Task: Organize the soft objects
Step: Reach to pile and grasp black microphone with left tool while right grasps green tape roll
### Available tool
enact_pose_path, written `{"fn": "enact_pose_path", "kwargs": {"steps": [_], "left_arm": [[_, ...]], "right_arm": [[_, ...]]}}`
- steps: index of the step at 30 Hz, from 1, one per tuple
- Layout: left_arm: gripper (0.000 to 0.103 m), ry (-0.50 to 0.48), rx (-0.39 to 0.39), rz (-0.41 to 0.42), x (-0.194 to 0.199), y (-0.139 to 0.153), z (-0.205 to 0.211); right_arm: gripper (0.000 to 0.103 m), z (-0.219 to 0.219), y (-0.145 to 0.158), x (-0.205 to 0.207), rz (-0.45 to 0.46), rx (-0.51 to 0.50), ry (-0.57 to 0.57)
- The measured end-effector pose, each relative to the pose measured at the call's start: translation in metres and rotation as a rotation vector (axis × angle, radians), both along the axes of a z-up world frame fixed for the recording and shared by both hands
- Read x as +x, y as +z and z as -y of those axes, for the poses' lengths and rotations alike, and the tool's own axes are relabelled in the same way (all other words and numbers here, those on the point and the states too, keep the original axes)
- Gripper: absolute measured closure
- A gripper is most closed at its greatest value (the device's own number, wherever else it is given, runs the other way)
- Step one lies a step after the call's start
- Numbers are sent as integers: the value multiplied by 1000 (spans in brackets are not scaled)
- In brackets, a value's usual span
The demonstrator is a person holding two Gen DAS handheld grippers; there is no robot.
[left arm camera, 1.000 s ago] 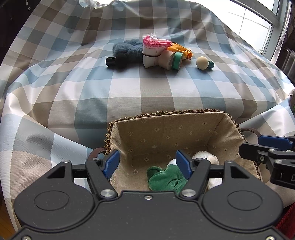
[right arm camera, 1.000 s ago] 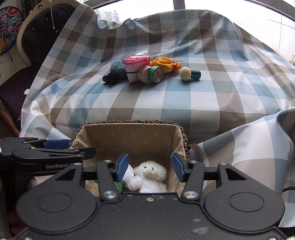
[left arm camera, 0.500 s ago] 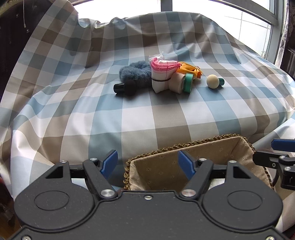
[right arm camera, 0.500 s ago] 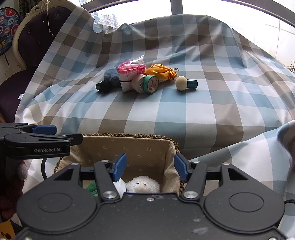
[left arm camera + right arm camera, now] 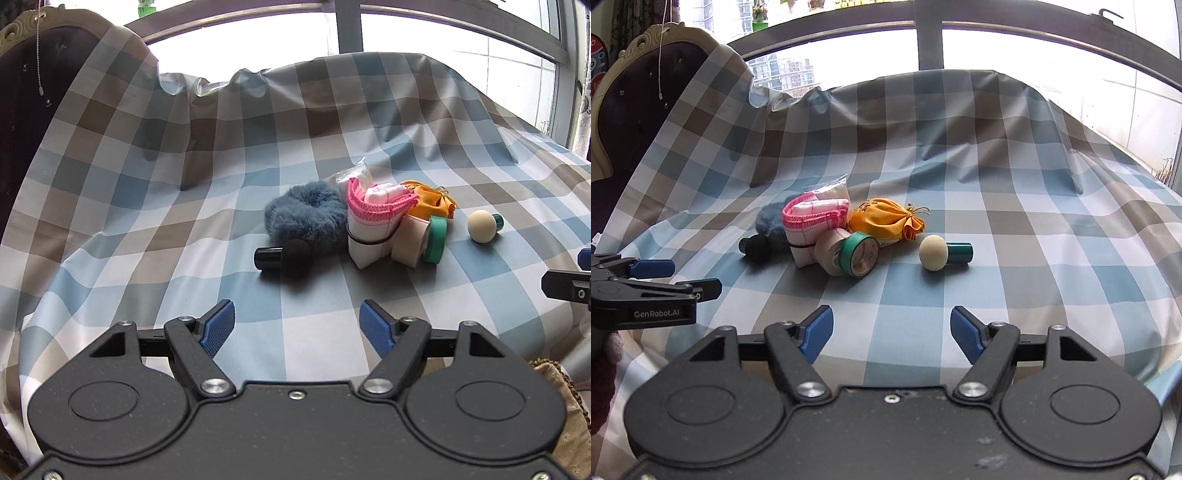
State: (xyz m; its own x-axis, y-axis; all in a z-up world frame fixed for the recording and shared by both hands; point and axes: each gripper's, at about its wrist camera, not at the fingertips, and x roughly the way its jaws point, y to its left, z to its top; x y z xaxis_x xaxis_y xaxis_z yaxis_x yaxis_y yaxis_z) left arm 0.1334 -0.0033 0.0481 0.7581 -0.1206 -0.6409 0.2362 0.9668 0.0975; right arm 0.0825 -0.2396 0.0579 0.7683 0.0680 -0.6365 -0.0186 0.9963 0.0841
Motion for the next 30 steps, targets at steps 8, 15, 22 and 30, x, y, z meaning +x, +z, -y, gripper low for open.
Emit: {"fn": "enact_pose_path", "kwargs": {"steps": [8,15,22,30], "left_arm": [[23,-1,24,44,37,-15,2],[23,-48,93,98,59,-36,15],[23,-54,54,78,72,-49,15],[21,-13,-22,26,87,-59,10]], "right_arm": [[31,3,-15,49,14,-19,-23],[29,-12,-28,80,56,-74,11],[26,-18,-35,106,135,-47,4],[23,-11,-45,108,147,-18,-30]]}}
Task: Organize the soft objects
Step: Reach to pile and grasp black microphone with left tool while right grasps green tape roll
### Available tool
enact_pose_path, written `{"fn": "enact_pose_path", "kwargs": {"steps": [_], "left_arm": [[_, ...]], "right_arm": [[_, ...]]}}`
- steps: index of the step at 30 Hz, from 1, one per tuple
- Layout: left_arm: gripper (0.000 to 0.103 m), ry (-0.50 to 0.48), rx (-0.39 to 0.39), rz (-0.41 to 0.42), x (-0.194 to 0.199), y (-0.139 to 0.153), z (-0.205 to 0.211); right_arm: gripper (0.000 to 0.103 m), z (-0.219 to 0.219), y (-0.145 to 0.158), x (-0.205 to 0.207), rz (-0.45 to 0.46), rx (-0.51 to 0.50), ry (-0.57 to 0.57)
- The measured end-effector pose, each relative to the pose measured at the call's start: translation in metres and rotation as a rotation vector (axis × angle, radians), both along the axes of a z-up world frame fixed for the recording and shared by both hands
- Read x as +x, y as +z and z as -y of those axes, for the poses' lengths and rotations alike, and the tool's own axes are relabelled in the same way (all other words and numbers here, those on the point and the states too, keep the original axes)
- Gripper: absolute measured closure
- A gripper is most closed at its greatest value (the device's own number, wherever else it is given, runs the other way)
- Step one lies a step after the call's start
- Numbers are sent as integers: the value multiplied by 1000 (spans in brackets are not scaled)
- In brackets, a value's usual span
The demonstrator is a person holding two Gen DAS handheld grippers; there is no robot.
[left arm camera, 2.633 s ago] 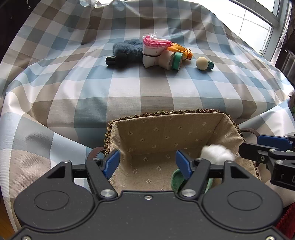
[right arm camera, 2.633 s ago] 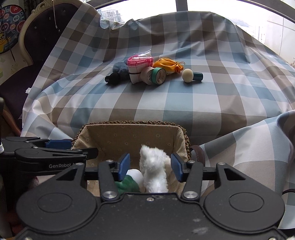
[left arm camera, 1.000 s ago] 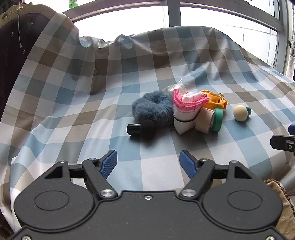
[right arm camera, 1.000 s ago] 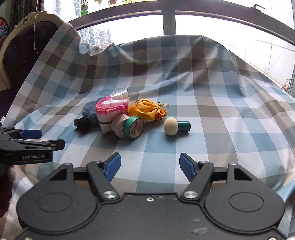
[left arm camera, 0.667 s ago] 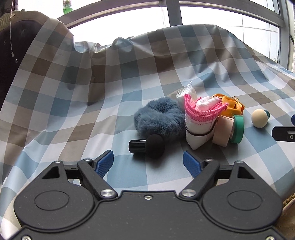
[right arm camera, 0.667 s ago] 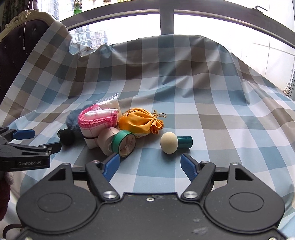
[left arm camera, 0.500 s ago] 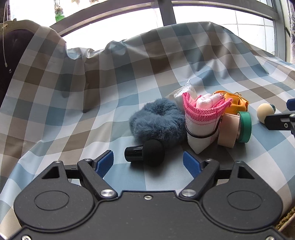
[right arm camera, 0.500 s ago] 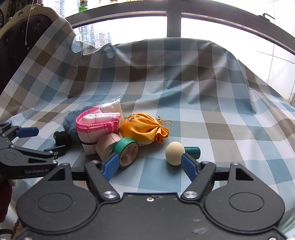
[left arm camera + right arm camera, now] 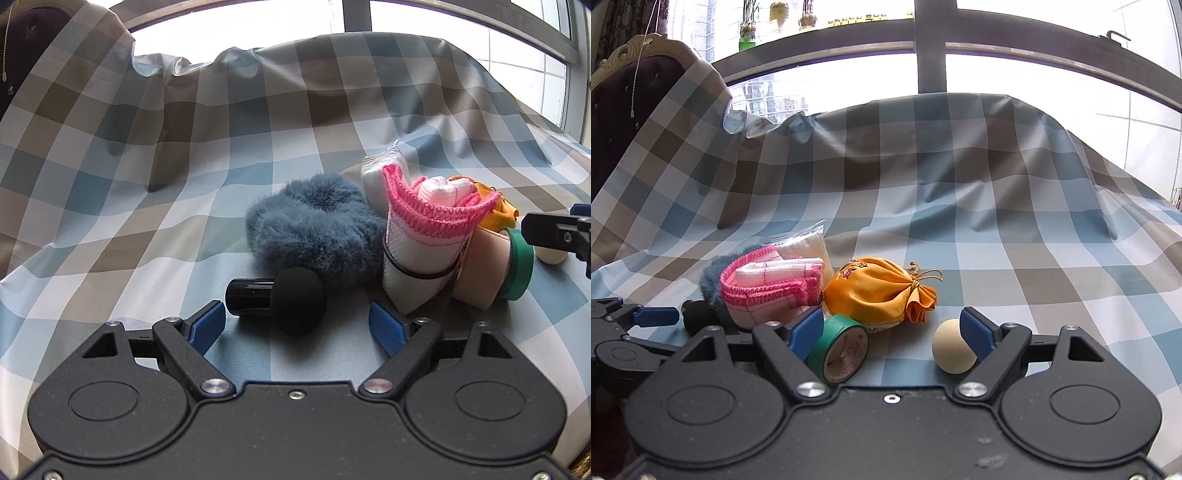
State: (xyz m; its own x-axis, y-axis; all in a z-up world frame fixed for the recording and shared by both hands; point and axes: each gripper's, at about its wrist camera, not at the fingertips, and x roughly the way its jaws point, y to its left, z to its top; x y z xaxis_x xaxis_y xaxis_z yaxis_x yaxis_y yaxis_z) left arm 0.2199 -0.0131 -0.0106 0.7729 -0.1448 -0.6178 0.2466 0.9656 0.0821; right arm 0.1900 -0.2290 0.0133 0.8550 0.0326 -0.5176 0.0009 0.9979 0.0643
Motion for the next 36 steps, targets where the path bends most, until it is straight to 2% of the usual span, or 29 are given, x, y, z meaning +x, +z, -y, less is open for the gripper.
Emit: {"fn": "enact_pose_path", "kwargs": {"steps": [4,8,19,22,29,32,36], "left_arm": [[14,29,-46,-22,9,-3,-3],[13,34,-69,-36,12,-5,-6],[11,32,-67,-36,13,-6,-6],[11,31,-65,-35,13,-6,-6],[11,31,-65,-35,13,-6,-6],[11,31,-65,-35,13,-6,-6],[11,31,-66,-34,13,-6,-6]], "right_arm": [[22,3,-4,6,-24,37,-9],[18,2,-6,9,-30,44,-9],[13,-7,-4,2,-8,-61,-16],[13,-5,-3,-5,6,-97,-47],[15,11,-2,-15,-4,-100,-136],[17,10,1,-19,16,-79,-93],[20,-6,2,-23,22,-86,25]]}}
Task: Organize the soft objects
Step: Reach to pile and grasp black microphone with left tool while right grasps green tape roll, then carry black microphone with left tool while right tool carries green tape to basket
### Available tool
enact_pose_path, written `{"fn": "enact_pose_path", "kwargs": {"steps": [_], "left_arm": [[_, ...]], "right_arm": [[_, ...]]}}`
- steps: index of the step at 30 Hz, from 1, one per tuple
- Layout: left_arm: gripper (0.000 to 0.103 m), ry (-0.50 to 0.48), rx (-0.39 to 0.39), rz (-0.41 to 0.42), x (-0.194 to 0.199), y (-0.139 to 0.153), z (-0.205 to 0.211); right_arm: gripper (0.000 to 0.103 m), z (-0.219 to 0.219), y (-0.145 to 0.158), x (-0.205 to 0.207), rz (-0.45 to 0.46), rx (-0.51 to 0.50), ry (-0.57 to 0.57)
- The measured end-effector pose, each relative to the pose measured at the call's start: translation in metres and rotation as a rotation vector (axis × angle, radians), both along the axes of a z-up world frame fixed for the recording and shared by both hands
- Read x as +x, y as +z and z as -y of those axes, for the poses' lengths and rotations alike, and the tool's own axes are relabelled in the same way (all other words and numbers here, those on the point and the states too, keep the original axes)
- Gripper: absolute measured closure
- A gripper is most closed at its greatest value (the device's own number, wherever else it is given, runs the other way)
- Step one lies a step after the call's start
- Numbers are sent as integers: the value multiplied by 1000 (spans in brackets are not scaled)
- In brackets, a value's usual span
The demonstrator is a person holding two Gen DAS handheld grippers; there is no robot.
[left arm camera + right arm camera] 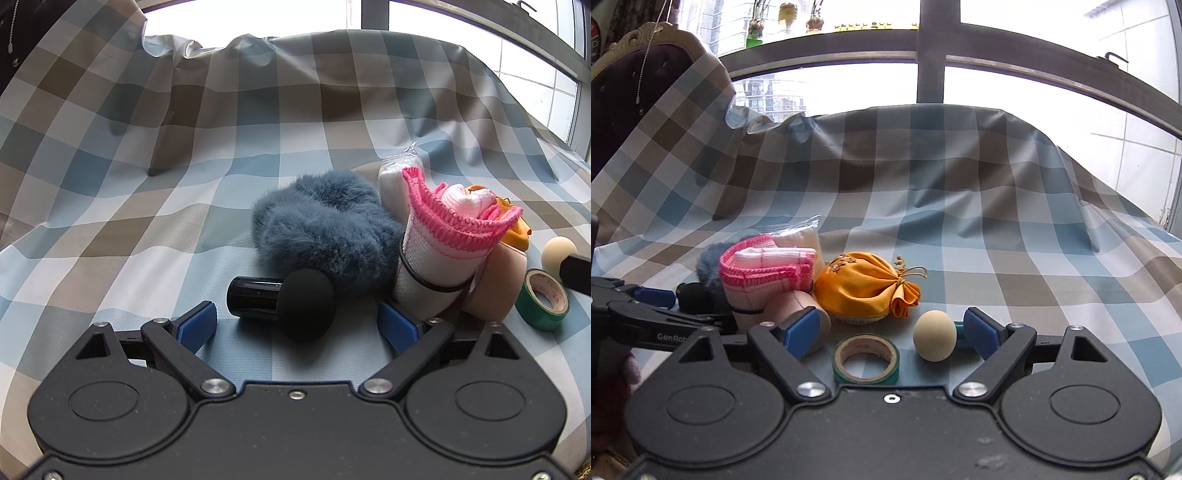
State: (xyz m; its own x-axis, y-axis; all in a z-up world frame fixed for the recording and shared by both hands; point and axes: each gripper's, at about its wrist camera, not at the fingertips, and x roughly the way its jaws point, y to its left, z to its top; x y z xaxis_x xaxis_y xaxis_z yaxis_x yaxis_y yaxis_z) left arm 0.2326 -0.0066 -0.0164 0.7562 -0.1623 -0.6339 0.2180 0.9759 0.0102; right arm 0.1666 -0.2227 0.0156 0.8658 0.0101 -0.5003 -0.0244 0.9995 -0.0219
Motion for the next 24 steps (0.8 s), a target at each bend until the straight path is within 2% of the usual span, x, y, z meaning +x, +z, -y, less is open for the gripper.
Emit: {"fn": "enact_pose_path", "kwargs": {"steps": [3,7,11,14,20,24], "left_arm": [[11,0,1,2,0,0,0],[12,-1,6,10,-1,1,1],[12,-3,9,18,-1,1,2],[13,6,1,19,1,2,1],[22,26,-34,1,9,3,-3],[41,3,-27,14,5,3,0]], "right_arm": [[28,-13,-9,6,-64,-40,57],[39,-20,-25,18,-171,-81,49],[39,-10,-28,26,-208,-12,26],[39,-10,-29,30,-212,-6,13],[40,-16,-30,33,-202,-26,27],[50,-17,-30,32,-200,-19,46]]}}
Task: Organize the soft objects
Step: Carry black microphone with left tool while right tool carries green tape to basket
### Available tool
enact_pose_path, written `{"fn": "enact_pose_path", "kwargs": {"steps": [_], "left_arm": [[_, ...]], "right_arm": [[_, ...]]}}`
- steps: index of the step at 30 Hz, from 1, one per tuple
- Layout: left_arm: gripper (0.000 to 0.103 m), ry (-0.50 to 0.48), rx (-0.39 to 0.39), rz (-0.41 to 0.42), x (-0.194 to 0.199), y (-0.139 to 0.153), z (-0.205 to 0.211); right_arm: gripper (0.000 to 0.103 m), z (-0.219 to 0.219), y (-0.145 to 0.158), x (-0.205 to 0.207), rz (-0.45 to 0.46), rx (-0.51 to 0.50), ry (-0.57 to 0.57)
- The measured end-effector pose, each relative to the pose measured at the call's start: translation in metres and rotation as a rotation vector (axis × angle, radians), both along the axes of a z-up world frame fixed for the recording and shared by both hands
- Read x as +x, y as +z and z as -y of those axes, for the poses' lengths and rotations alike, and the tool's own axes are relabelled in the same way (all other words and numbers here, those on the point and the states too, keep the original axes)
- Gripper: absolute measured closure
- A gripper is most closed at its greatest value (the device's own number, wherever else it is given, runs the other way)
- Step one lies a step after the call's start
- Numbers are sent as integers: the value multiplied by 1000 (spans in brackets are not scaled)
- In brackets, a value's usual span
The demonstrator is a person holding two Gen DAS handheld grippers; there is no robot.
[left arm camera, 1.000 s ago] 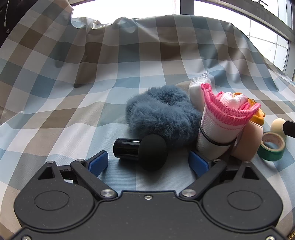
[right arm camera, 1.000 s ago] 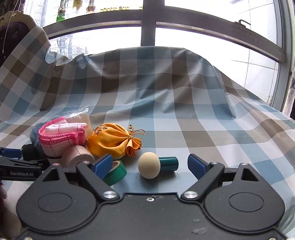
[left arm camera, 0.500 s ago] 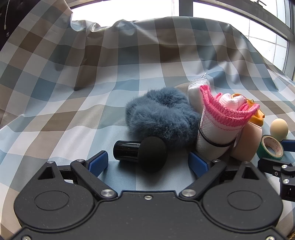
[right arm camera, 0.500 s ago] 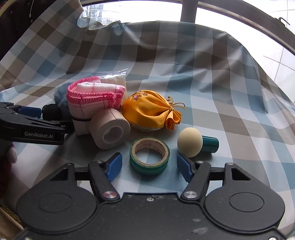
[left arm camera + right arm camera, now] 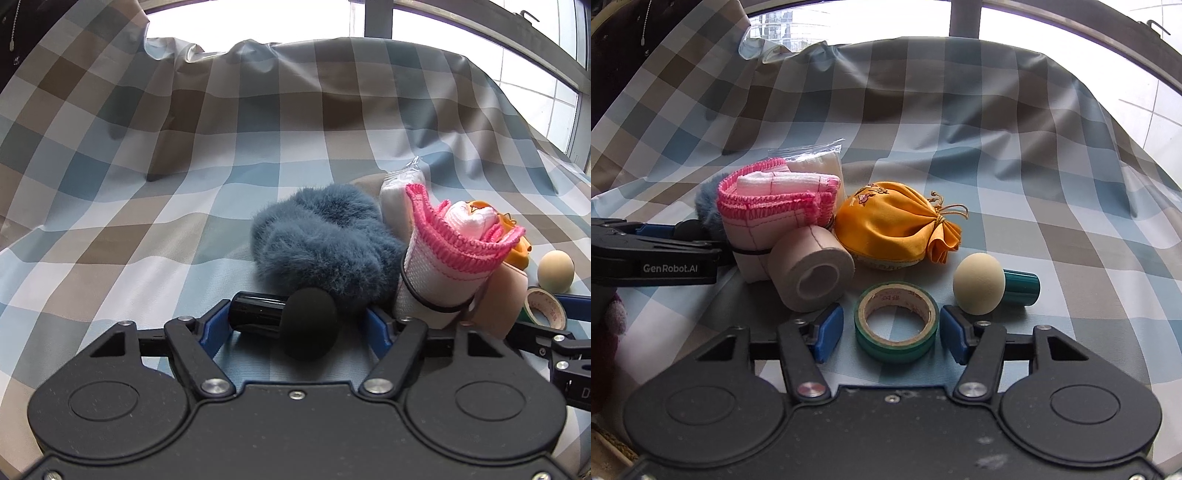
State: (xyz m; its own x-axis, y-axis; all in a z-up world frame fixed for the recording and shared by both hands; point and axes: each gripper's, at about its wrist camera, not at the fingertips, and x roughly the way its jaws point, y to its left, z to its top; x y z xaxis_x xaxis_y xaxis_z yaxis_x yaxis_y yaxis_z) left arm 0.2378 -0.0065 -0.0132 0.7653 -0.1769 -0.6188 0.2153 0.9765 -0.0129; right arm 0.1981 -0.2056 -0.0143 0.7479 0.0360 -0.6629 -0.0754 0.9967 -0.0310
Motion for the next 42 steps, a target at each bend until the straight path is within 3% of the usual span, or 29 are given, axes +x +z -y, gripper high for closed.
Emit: {"fn": "enact_pose_path", "kwargs": {"steps": [1,12,17,23,32,42], "left_arm": [[48,-8,0,2,-1,0,1],[48,-20,-13,-13,-5,4,-4],[48,5,24,-62,-14,12,-3],[48,41,6,-118,-41,29,-4],[48,43,92,-90,-94,61,11],[48,29,43,-139,-153,70,15]], "right_arm": [[57,-1,0,-1,5,-7,4],[56,15,5,-4,6,43,-49],[56,28,13,-10,8,112,-80],[56,48,25,-27,25,212,-140],[56,56,41,-81,46,263,-197],[56,54,61,-160,40,333,-186]]}}
